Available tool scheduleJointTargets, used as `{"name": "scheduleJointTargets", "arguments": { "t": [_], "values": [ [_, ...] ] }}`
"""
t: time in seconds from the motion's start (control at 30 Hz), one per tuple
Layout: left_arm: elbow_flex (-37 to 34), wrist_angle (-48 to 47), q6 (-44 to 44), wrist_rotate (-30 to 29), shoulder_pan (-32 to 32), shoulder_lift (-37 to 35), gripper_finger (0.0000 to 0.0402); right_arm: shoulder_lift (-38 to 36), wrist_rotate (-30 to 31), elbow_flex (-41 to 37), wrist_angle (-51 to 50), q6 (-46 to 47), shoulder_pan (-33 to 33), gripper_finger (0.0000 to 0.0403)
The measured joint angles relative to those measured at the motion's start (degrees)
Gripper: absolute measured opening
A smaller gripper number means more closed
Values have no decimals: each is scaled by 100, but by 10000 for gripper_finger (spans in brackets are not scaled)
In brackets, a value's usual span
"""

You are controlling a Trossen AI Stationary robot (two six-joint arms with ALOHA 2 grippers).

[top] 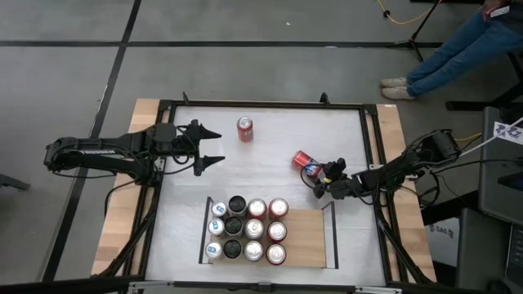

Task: Place canned beverage on shelf
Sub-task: Put the red soda can on the shelf

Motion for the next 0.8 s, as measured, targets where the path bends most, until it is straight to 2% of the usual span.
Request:
{"name": "scheduleJointTargets", "arguments": {
  "t": [0.27, 0.47, 0.63, 0.8],
  "values": [
    [0, 0, 0, 0, 0, 0, 389, -11, -431, 65, 81, -12, 0, 278],
    [0, 0, 0, 0, -2, 1, 389, -11, -709, 394, -178, -437, 0, 278],
    [0, -2, 0, -2, 0, 0, 389, -134, -1008, 895, -1275, -415, -2, 279],
    [0, -2, 0, -2, 0, 0, 389, -391, -1081, 1625, -2989, -435, 0, 279]
  ]
}}
